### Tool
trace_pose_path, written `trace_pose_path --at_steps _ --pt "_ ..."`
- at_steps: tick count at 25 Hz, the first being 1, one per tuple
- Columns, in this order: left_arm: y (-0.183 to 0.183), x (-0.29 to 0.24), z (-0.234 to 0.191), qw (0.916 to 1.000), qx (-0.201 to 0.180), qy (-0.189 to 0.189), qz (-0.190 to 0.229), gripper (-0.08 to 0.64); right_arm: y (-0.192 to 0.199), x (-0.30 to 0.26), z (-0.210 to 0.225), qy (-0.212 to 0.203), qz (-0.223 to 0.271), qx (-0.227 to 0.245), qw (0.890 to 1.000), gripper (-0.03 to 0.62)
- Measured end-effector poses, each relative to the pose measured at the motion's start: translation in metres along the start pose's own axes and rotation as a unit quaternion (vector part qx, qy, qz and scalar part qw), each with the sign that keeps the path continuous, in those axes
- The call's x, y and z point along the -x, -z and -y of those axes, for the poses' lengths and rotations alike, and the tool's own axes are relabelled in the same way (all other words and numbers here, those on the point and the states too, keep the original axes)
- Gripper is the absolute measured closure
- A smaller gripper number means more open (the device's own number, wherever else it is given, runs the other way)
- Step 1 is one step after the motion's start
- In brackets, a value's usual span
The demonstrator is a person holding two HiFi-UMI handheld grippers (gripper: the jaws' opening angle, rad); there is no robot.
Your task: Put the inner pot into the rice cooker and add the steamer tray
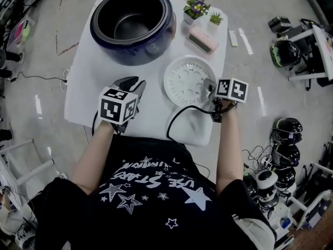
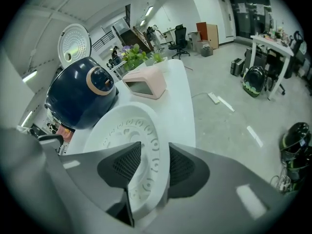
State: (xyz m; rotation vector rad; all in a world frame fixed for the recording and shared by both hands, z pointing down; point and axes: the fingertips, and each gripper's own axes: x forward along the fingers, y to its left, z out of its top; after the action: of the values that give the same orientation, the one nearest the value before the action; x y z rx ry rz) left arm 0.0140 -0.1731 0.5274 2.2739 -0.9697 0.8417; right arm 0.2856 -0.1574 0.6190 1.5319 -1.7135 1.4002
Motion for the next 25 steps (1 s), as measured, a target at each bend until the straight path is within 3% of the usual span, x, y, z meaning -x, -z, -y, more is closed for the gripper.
trace_pose_path --at_steps 2,4,15,25 --pt "0.001 0.002 -0.002 1.0 0.004 -0.003 0.002 0.459 0.0 0.0 0.007 0.024 -0.003 0.004 1.0 0.444" --pt "0.003 0.006 -0.004 1.0 0.008 -0.005 0.002 0.459 0.001 0.002 0.013 0.047 -0.003 0.006 0.999 0.531" --pt "0.013 0.017 -0.003 0.9999 0.014 0.003 0.002 0.459 0.003 0.02 0.007 0.073 0.021 0.023 0.997 0.537" --pt "0.009 0.041 -0.019 0.9995 0.013 0.018 0.024 0.462 -0.009 0.059 -0.021 0.08 0.078 0.029 0.993 0.541"
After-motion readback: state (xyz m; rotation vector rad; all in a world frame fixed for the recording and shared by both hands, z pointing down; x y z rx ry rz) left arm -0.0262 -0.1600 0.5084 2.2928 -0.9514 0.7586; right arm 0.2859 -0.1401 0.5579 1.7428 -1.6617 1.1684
